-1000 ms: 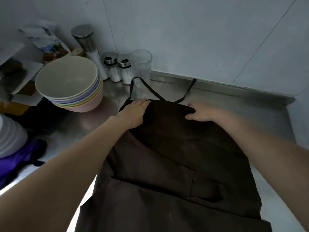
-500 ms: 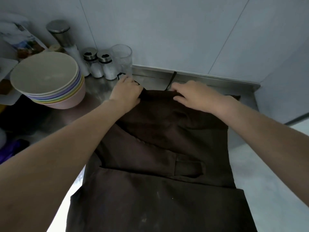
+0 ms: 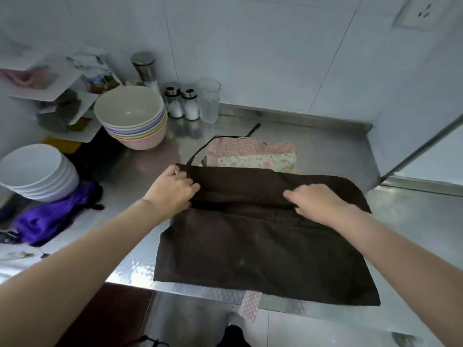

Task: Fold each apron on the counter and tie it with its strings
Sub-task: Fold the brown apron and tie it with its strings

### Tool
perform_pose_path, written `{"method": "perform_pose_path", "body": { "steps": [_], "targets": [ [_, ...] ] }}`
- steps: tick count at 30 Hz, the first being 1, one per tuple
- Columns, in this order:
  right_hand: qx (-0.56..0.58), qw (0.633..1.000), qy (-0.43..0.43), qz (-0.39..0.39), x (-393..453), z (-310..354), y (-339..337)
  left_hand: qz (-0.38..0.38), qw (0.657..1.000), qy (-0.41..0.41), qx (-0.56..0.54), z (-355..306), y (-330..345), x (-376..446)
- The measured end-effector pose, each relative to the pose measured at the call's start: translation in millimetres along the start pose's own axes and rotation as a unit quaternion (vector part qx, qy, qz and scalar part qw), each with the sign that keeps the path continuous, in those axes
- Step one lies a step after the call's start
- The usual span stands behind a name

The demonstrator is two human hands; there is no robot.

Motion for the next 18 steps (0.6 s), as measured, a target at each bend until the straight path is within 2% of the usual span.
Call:
{"method": "perform_pose_path", "body": {
  "steps": [3, 6, 8, 12, 14, 16, 18],
  "targets": [
    [0.013, 0.998, 0.051, 0.026, -9.2, 12.1, 20.0, 0.104, 0.993, -0.060, -0.006, -11.9, 25.9, -13.7],
    [0.007, 0.996, 0.092, 0.008, -10.7, 12.0, 17.1, 0.149, 0.978, -0.146, -0.029, -7.6, 27.1, -23.3],
    [0.004, 0.996, 0.084, 0.013, -12.8, 10.7, 16.0, 0.179, 0.958, -0.203, -0.095, -0.3, 34.3, -31.1],
    [0.108, 0.982, 0.011, 0.153, -19.9, 17.6, 36.7, 0.238, 0.899, -0.241, -0.277, 5.8, 59.3, -47.9],
    [0.205, 0.965, 0.023, 0.164, -13.3, 13.9, 36.0, 0.203, 0.899, -0.263, -0.285, 16.4, 52.5, -44.3],
    [0.322, 0.938, 0.064, 0.114, -0.7, 1.3, 24.2, 0.120, 0.917, -0.285, -0.253, 27.3, 32.0, -30.4],
    [0.356, 0.928, 0.102, 0.040, 12.1, -12.9, 10.2, 0.046, 0.928, -0.280, -0.241, 30.8, 11.6, -8.2]
  ]
}}
Point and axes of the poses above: each hand's wrist, its own x-axis towards the middle knuckle, its own y-axis out of the palm, z = x × y, the point moved 6 cm from there along x, towards the middle knuckle, and after that the axes turned 15 degrees about y, right-handed, at the moved point
